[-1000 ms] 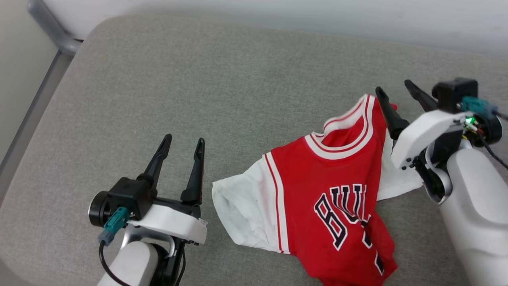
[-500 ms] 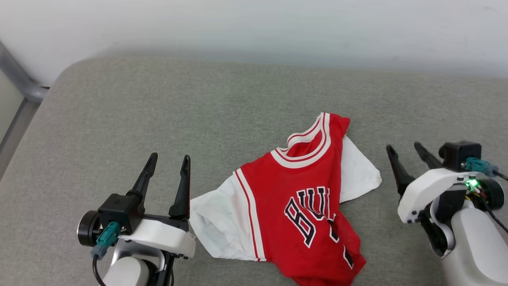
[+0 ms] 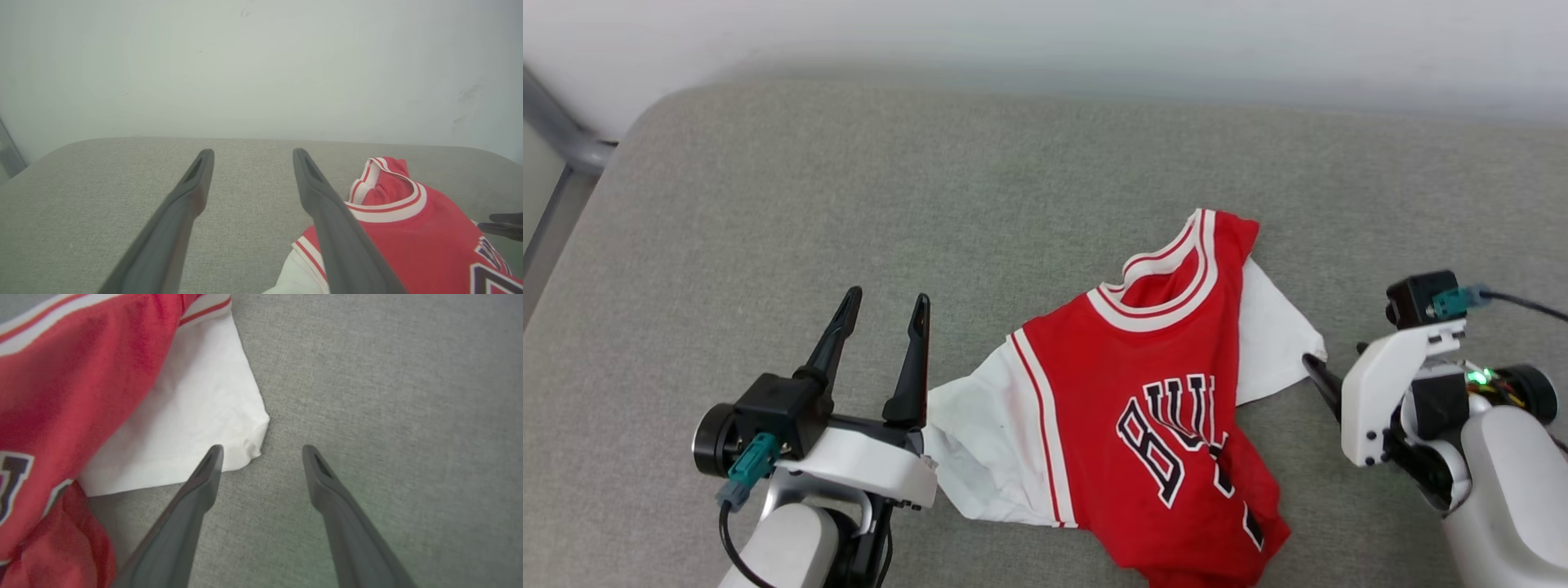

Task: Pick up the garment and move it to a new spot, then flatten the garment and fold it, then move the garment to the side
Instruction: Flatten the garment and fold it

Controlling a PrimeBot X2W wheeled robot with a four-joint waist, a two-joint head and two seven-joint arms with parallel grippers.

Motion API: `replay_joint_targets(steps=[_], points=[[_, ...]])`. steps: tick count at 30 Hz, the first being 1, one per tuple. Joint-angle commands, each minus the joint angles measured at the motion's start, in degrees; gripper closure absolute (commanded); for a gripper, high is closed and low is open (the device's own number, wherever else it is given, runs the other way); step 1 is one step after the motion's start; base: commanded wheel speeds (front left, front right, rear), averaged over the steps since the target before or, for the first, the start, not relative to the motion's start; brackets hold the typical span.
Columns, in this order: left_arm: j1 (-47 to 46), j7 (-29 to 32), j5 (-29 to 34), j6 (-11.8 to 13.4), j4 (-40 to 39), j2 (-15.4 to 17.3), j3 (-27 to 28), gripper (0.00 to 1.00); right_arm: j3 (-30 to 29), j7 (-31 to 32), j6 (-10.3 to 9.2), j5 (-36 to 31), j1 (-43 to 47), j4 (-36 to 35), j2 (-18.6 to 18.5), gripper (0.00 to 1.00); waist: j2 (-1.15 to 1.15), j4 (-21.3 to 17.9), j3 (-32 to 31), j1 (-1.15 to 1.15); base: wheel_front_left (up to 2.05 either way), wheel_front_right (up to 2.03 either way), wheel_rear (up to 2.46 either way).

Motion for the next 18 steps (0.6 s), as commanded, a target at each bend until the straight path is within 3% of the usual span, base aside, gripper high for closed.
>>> replay_joint_targets(steps=[1, 6, 9, 10, 12, 14, 18], points=[[-0.8, -0.1, 0.0, -0.1, 0.0, -0.1, -0.1, 0.00, 0.4, 0.0, -0.04, 0.2, -1.1, 0.2, -0.3, 0.00, 0.00, 1.2, 1.5, 0.00, 0.00, 0.00, 0.00], [-2.4, -0.3, 0.2, -0.8, 0.5, -0.8, 0.0, 0.00, 3.0, 2.3, -0.04, 1.4, -4.8, 3.9, -0.2, 0.00, 0.00, 2.9, 3.9, 0.00, 0.00, 0.00, 0.00], [-2.8, -0.4, 0.3, -1.1, 1.0, -1.1, 0.2, 0.00, 6.0, 7.3, -0.02, 2.8, -4.5, 8.0, -0.2, 0.00, 0.00, 3.6, 4.8, 0.00, 0.00, 0.00, 0.00], [-2.9, -0.4, 0.5, -1.1, 1.1, -1.2, 0.3, 0.00, 6.9, 9.0, 0.05, 3.5, -4.1, 9.0, 0.0, 0.29, 0.00, 3.7, 4.9, 0.00, 0.00, 0.00, 0.00], [-2.7, -0.5, 0.6, -1.2, 1.4, -1.3, 0.6, 0.00, 8.1, 11.9, 0.08, 5.4, -3.6, 10.5, 0.5, 1.00, 0.00, 3.7, 4.9, 0.00, 0.00, 0.00, 0.00], [-2.4, -0.5, 0.6, -1.3, 1.7, -1.5, 0.8, 0.00, 8.7, 13.2, 0.11, 6.4, -3.7, 10.5, 0.0, 1.00, 0.00, 3.7, 4.8, 0.00, 0.00, 0.00, 0.00], [-1.6, -0.6, 0.9, -1.3, 2.1, -1.6, 1.4, 0.00, 6.4, 8.9, -0.07, 5.9, -7.0, 7.0, -2.7, 1.00, 0.00, 2.9, 3.7, 0.00, 0.00, 0.00, 0.00]])
